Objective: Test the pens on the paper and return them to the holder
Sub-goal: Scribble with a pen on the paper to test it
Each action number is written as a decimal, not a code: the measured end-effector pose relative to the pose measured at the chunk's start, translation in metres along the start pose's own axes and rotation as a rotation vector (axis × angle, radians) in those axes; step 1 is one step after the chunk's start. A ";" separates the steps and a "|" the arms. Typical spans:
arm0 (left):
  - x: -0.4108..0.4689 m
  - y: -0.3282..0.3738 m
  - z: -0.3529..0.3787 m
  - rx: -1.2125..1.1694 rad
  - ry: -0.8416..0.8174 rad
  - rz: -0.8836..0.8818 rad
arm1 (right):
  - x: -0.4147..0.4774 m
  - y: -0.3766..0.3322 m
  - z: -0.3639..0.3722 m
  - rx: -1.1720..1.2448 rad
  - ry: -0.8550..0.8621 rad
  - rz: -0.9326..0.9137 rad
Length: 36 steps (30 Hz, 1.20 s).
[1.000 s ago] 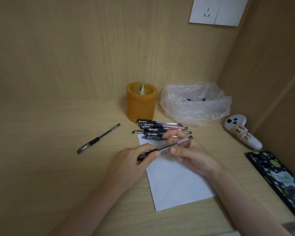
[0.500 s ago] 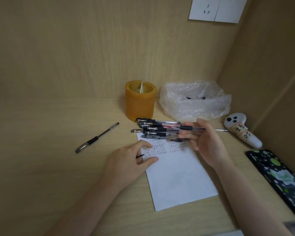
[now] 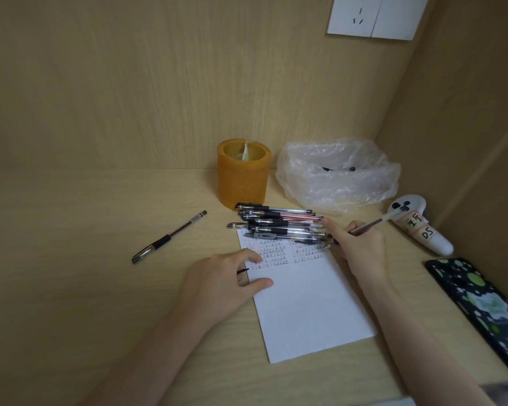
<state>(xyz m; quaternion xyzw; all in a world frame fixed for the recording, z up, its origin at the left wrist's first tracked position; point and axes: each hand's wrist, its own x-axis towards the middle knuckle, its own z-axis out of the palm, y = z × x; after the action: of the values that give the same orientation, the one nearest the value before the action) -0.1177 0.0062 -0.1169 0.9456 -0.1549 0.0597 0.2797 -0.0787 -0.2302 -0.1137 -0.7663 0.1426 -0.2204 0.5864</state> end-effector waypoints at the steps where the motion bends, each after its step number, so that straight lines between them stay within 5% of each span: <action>1: 0.000 0.000 0.000 0.003 0.000 -0.002 | 0.000 0.001 0.001 -0.007 0.009 -0.005; 36: -0.001 0.002 -0.001 0.013 -0.005 -0.026 | -0.004 0.005 0.004 -0.148 0.024 -0.183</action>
<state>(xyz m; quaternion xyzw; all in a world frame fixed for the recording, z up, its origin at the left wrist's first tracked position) -0.1192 0.0051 -0.1152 0.9495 -0.1429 0.0548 0.2738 -0.0799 -0.2267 -0.1200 -0.8145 0.0951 -0.2712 0.5039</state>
